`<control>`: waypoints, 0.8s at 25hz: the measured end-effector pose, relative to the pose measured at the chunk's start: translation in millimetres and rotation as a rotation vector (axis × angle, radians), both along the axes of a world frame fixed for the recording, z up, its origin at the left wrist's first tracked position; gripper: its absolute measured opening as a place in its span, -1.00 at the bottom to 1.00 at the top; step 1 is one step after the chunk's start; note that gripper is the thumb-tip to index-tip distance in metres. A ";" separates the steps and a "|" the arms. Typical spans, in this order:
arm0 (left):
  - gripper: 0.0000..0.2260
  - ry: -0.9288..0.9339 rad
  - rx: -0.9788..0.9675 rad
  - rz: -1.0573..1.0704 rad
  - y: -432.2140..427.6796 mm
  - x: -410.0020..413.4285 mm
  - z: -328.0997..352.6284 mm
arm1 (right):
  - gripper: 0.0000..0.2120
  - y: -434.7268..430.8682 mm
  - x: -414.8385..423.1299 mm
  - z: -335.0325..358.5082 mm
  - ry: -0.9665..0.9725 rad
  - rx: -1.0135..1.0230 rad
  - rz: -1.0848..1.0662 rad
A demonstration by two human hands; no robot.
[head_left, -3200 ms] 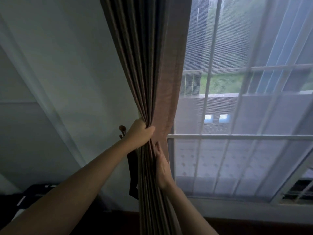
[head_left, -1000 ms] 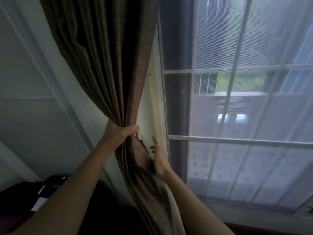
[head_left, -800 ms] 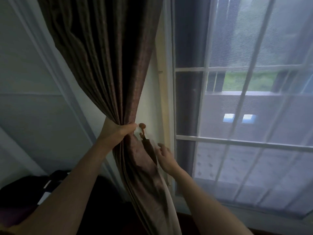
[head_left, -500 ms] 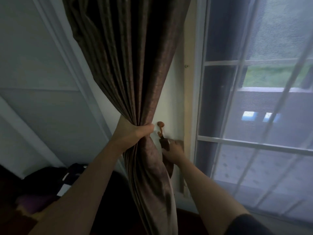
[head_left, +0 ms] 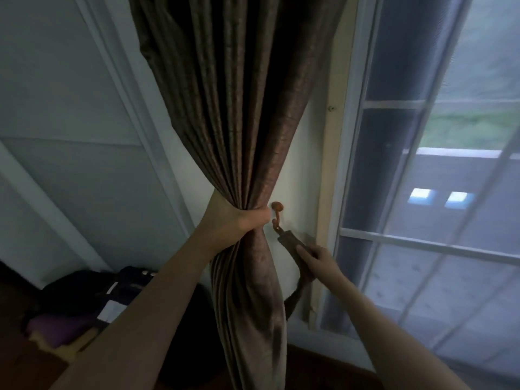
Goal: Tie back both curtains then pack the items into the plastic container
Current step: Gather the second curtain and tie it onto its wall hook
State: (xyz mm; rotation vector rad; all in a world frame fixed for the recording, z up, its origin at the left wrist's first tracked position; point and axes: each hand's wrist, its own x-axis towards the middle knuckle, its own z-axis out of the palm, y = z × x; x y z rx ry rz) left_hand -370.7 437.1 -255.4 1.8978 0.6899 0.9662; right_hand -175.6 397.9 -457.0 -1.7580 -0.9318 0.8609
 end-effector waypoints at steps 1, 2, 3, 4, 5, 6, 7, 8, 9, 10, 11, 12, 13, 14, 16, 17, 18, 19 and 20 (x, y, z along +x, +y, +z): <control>-0.70 0.003 -0.014 -0.009 -6.9 8.6 -3.5 | -0.73 -14.9 12.9 6.6 -0.034 0.009 0.018; -0.70 0.015 -0.024 -0.014 -13.2 20.0 -8.8 | -0.74 -29.5 27.6 15.6 -0.068 0.001 0.035; -0.72 0.024 -0.038 -0.016 -19.7 33.7 -13.5 | -0.73 -42.6 42.1 26.8 -0.088 -0.022 0.051; -0.75 0.026 -0.052 -0.011 -25.0 48.6 -19.3 | -0.70 -54.6 55.7 38.8 -0.113 -0.068 0.075; -0.78 0.024 -0.074 -0.001 -31.1 65.1 -23.8 | -0.68 -67.8 68.0 51.5 -0.136 -0.100 0.107; -0.78 0.034 -0.086 0.012 -36.0 81.1 -27.9 | -0.67 -80.0 78.3 62.9 -0.155 -0.120 0.144; -0.75 0.044 -0.104 0.017 -41.8 96.7 -30.3 | -0.68 -91.4 86.6 73.4 -0.167 -0.130 0.171; -0.76 0.048 -0.102 0.009 -47.4 110.2 -32.0 | -0.70 -102.5 93.9 83.0 -0.169 -0.147 0.187; -0.78 0.039 -0.088 0.005 -52.1 121.7 -33.2 | -0.73 -112.7 100.0 91.2 -0.172 -0.169 0.198; -0.79 0.028 -0.077 0.012 -56.4 131.0 -33.5 | -0.75 -122.8 105.0 99.2 -0.183 -0.188 0.215; -0.78 0.009 -0.074 0.026 -58.8 138.0 -33.9 | -0.77 -131.2 109.6 105.3 -0.207 -0.202 0.233; -0.74 -0.013 -0.068 0.045 -59.4 143.0 -34.4 | -0.79 -137.9 114.4 109.7 -0.242 -0.216 0.236; -0.70 -0.032 -0.065 0.064 -61.0 148.1 -34.6 | -0.83 -144.9 119.6 113.4 -0.287 -0.221 0.217; -0.66 -0.052 -0.065 0.086 -63.7 151.2 -34.9 | -0.85 -149.7 123.5 116.4 -0.320 -0.209 0.183; -0.60 -0.073 -0.068 0.112 -66.7 157.7 -37.8 | -0.88 -152.7 128.1 120.6 -0.361 -0.158 0.113; -0.59 -0.072 -0.063 0.107 -69.5 161.0 -38.8 | -0.88 -151.1 127.5 122.8 -0.387 -0.132 0.085; -0.57 -0.063 -0.056 0.105 -72.4 164.9 -40.3 | -0.87 -149.1 126.1 125.0 -0.407 -0.098 0.064; -0.55 -0.054 -0.042 0.118 -73.8 168.6 -41.4 | -0.85 -147.5 123.2 128.2 -0.396 -0.068 0.046; -0.52 -0.048 -0.028 0.148 -73.5 172.5 -40.9 | -0.84 -146.2 119.3 132.8 -0.351 -0.049 0.041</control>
